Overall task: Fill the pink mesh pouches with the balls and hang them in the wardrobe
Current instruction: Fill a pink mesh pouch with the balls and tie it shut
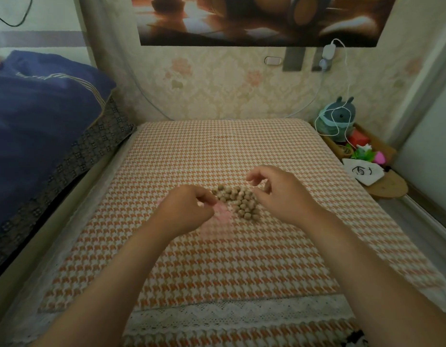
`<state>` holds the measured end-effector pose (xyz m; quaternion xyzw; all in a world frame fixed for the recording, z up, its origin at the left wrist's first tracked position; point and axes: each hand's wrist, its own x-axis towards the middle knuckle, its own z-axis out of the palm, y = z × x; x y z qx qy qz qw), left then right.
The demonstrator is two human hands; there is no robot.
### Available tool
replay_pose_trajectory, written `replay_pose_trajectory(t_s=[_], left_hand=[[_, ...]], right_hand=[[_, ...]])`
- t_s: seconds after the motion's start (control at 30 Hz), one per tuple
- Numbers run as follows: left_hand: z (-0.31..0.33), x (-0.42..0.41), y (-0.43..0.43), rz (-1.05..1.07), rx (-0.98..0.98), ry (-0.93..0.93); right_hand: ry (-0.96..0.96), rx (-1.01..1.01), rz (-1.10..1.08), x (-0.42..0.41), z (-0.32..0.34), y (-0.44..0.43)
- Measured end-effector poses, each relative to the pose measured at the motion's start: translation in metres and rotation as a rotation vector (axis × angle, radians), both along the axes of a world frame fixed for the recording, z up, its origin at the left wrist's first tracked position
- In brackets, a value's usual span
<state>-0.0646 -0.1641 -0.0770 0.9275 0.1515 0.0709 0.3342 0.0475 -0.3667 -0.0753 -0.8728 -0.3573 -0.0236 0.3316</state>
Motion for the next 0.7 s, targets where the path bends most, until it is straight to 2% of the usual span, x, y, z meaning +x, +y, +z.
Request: replay_pose_trajectory(t_s=[0.2, 0.37, 0.5, 0.7], left_hand=[[-0.007, 0.006, -0.009, 0.065, 0.045, -0.109], [-0.010, 0.006, -0.012, -0.033, 0.006, -0.053], [-0.008, 0.003, -0.009, -0.063, -0.007, -0.060], [-0.010, -0.003, -0.002, -0.066, 0.008, -0.012]], right_hand=[[0.088, -0.308, -0.012, 0.016, -0.029, 0.001], [0.021, -0.480, -0.014, 0.021, -0.037, 0.015], [-0.058, -0.556, -0.028, 0.021, -0.044, 0.026], [-0.111, -0.544, -0.087, 0.019, -0.052, 0.032]])
